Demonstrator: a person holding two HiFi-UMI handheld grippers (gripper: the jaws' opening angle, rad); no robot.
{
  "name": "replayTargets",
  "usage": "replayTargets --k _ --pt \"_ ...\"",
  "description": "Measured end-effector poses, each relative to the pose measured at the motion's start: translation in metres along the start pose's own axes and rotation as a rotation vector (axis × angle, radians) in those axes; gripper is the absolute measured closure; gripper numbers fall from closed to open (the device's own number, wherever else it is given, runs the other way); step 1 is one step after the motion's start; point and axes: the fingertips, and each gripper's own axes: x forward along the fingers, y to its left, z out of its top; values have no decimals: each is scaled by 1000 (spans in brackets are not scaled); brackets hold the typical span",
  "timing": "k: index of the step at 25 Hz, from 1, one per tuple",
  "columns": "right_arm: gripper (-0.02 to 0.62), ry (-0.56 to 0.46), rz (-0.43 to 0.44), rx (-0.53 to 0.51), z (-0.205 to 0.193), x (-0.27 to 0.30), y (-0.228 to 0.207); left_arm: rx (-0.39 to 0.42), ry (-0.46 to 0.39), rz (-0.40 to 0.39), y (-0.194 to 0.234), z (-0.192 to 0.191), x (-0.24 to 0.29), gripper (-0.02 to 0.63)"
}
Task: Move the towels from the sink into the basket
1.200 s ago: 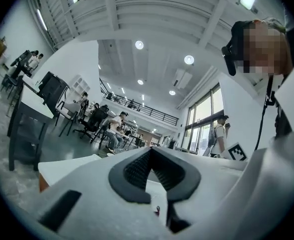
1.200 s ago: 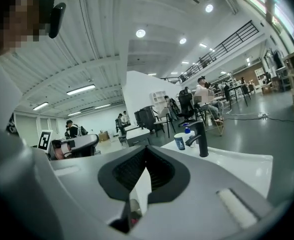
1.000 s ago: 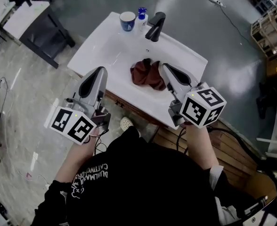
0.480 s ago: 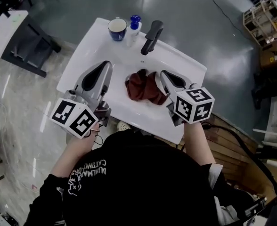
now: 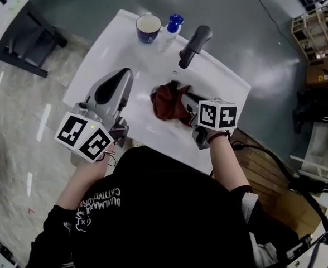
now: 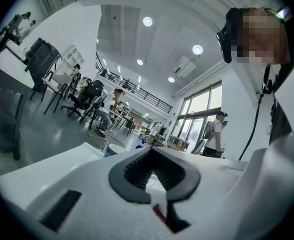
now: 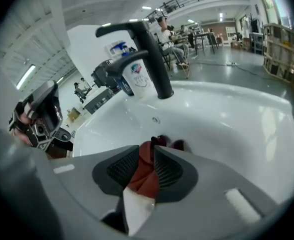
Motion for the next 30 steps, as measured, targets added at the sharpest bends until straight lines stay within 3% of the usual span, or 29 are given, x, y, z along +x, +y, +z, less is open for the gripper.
replayTargets --k 3,9,11,14,16,18,24,30 --pt "422 128 -9 8 -22 22 -3 9 -2 23 10 -2 -9 606" --pt "414 300 -58 -79 -53 45 -13 14 -18 77 22 -3 -30 606" --pt "385 341 -57 -88 -61 51 -14 13 -18 96 25 -4 -36 606" --pt "400 368 -73 -99 -68 55 -18 10 -19 115 24 -8 -45 606" --pt "459 362 -104 -100 -67 54 -22 8 -19 124 21 -9 -51 606" --pt "563 346 -130 -103 -64 51 -24 8 -23 134 20 -9 -59 606" --pt "575 279 -110 -146 -59 39 -16 7 -42 161 7 -17 -79 606" --pt "577 88 -39 -161 -34 1 6 35 -80 186 -20 -26 -108 606"
